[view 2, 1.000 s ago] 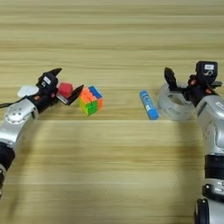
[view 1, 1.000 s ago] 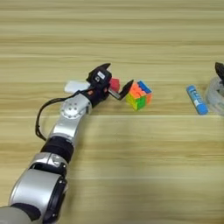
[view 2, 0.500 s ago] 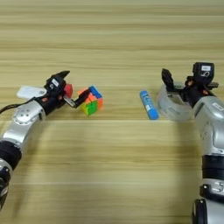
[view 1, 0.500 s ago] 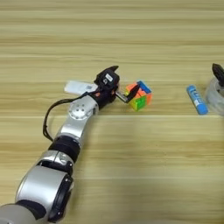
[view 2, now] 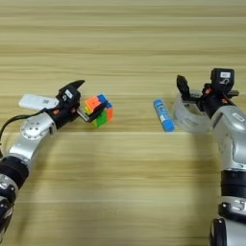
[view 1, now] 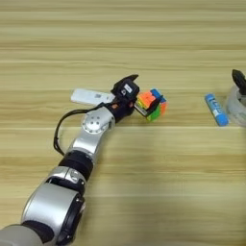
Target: Move the objects on the table
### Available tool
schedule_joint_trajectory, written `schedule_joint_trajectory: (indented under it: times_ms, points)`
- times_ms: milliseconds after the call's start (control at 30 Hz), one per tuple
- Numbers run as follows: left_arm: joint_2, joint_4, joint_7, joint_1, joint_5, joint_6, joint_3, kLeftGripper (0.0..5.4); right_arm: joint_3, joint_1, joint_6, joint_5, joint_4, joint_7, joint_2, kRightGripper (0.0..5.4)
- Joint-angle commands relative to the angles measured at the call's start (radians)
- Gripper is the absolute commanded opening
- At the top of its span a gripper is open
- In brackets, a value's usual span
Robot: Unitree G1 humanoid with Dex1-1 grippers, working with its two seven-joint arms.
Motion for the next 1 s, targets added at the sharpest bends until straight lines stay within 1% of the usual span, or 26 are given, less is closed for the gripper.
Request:
schedule_joint_trajectory:
  times_ms: [33,867,1000]
  points:
    - [-0.010,-0.004,-0.019,0.016,0.010,-0.009,-0.013,5.40,0.000,0.006,0.008,0.001,-0.014,-0.009,0.003,5.36]
    - [-0.006,0.039,-0.008,0.012,0.011,-0.017,-0.008,5.40,-0.002,0.005,0.006,0.003,-0.009,-0.005,0.004,5.36]
    - [-0.006,0.063,-0.006,0.005,0.015,-0.014,-0.008,5.40,-0.001,0.003,0.006,0.003,-0.008,-0.005,0.005,5.36]
